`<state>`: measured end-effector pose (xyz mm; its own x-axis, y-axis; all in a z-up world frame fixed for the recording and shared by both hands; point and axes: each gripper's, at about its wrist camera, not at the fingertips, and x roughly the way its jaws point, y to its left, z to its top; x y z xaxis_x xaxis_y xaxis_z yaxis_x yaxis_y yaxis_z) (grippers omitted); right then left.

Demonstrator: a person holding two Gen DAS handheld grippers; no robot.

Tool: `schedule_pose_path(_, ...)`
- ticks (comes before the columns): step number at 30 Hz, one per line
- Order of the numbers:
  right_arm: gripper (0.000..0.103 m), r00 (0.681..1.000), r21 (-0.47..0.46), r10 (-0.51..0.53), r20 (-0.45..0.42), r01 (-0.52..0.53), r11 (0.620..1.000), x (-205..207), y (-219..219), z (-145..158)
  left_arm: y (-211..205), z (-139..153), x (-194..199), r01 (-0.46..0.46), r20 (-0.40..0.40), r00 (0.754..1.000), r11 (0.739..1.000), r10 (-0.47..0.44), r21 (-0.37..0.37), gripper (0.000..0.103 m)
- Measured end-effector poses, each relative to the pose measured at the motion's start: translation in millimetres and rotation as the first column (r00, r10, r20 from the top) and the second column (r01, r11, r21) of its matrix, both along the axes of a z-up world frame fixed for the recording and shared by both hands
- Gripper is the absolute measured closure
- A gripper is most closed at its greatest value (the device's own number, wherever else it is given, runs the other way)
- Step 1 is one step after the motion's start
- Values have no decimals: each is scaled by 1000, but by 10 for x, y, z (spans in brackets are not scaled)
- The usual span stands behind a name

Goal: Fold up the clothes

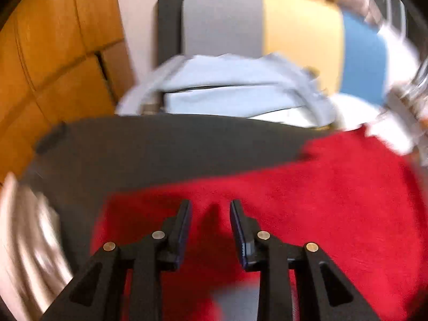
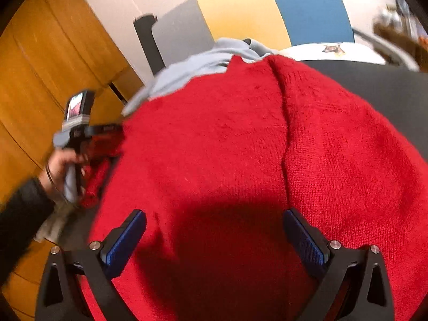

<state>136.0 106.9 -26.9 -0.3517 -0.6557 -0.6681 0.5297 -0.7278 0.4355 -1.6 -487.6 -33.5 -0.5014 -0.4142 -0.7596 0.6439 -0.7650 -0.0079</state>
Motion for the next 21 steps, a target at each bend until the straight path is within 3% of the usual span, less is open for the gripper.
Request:
schedule_pose_path(4, 0, 995, -91, -60, 74, 67, 994, 130, 369, 176, 700, 68, 394, 180, -133, 977, 981, -169, 74, 73)
schedule_pose_path(6, 0, 993, -59, -108, 42, 110, 992, 338, 591, 302, 1079, -4, 496, 271, -149, 955, 959, -256, 88, 72)
schedule_pose_path(7, 0, 993, 6, -121, 6, 121, 993, 487, 694, 340, 1261, -41, 539, 314, -153, 942, 945, -298, 92, 72)
schedule_pose_path(12, 0, 989, 196, -120, -81, 134, 971, 917, 972, 248, 1952, -186, 651, 470, -106, 880, 882, -464, 40, 72)
schedule_pose_path(17, 9, 985, 353, -99, -144, 144, 924, 1282, 1200, 96, 2308, -383, 720, 573, 18, 820, 820, -573, 8, 72)
schedule_pose_path(21, 16, 987, 371, -83, -135, 128, 920, 1302, 1281, 58, 2446, -460, 849, 621, 91, 784, 774, -614, -124, 72)
